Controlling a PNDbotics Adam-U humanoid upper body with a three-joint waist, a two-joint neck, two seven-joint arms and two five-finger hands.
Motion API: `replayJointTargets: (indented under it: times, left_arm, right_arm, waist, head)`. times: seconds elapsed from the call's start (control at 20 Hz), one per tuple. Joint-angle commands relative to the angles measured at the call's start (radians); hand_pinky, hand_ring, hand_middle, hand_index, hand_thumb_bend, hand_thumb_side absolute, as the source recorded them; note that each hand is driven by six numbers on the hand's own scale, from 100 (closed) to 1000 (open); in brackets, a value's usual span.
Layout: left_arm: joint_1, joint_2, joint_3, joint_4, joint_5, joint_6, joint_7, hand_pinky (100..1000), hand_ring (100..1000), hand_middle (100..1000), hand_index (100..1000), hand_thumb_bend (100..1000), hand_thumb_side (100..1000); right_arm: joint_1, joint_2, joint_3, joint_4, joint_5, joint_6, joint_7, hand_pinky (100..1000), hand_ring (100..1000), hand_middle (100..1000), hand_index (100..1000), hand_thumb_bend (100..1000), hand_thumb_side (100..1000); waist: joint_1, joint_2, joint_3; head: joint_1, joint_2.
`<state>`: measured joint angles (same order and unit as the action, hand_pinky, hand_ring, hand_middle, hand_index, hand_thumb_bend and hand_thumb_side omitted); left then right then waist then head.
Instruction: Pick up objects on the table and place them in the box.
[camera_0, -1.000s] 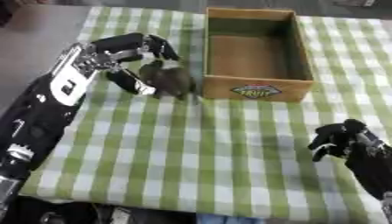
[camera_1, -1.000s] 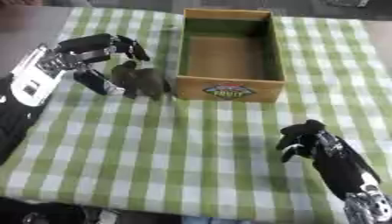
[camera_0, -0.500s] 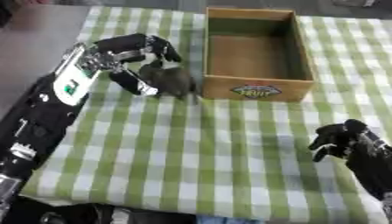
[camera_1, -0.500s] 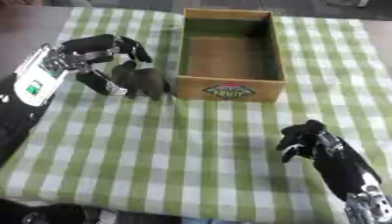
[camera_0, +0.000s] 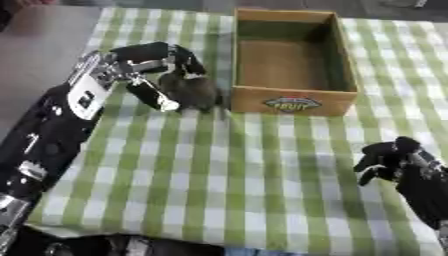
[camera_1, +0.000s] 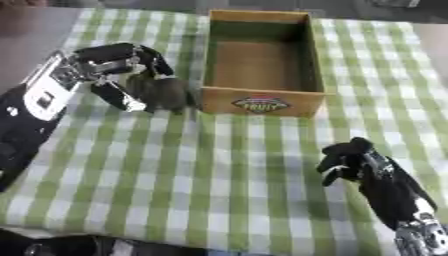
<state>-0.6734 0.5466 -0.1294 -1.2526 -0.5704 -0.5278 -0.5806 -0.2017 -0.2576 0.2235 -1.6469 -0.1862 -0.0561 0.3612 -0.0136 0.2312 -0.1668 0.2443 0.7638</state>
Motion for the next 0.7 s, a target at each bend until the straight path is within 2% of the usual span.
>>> replayJointTargets:
  times: [0.05, 0.7]
  left_arm:
    - [-0.027, 0.007, 0.015, 0.001, -0.012, -0.319, -0.326, 717, 745, 719, 848, 347, 149]
    - [-0.044, -0.027, -0.006, 0.030, -0.074, -0.333, -0.317, 708, 722, 692, 834, 364, 153]
  right_arm:
    - [-0.008, -0.003, 0.001, -0.011, 0.000, -0.001, 0.003, 484, 612, 545, 702, 100, 989]
    - [-0.011, 0.000, 0.004, -0.009, 0.002, 0.001, 0.006, 484, 611, 545, 702, 100, 994]
  waist:
    - [0.000, -0.012, -0.004]
    - [0.000, -0.007, -0.012]
  head:
    - [0.004, 0.006]
    - [0.005, 0.006]
